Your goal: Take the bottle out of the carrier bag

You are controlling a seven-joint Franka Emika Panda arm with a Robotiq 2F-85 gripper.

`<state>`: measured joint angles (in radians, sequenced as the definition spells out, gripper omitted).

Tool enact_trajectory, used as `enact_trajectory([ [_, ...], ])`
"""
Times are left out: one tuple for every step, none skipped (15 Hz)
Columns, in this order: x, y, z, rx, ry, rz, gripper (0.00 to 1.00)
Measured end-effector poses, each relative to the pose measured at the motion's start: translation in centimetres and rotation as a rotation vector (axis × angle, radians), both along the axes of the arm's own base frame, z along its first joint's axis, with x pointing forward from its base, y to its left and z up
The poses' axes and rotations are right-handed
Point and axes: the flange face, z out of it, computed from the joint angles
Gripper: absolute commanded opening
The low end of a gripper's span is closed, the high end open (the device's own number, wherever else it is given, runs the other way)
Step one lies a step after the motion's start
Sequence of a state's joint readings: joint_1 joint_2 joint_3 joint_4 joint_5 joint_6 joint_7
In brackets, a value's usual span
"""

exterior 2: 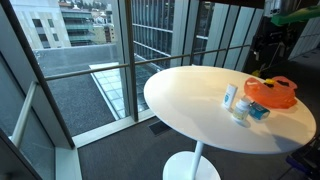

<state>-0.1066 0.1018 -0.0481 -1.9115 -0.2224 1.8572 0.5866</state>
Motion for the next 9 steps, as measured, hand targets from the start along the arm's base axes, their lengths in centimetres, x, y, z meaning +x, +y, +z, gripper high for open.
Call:
enact_trajectory([
  [0.0, 0.1, 0.0, 0.0, 0.001, 0.001, 1.0],
  [0.0, 0.1, -0.1, 0.0, 0.003, 0.001, 1.0],
  [0.0, -0.1, -0.3, -0.001, 0.005, -0.006, 1.0],
  [0.0, -0.4, -0.6, -0.001, 0.01, -0.015, 1.0],
  [0.0, -0.8, -1.0, -0.002, 0.017, -0.023, 1.0],
  [0.2, -1.3, -1.6, -0.003, 0.022, -0.037, 1.0],
  [0.3, -1.9, -2.2, -0.005, 0.026, -0.049, 1.0],
  [0.5, -2.5, -2.9, -0.007, 0.029, -0.061, 1.0],
  [0.7, -3.1, -3.5, -0.01, 0.028, -0.076, 1.0],
])
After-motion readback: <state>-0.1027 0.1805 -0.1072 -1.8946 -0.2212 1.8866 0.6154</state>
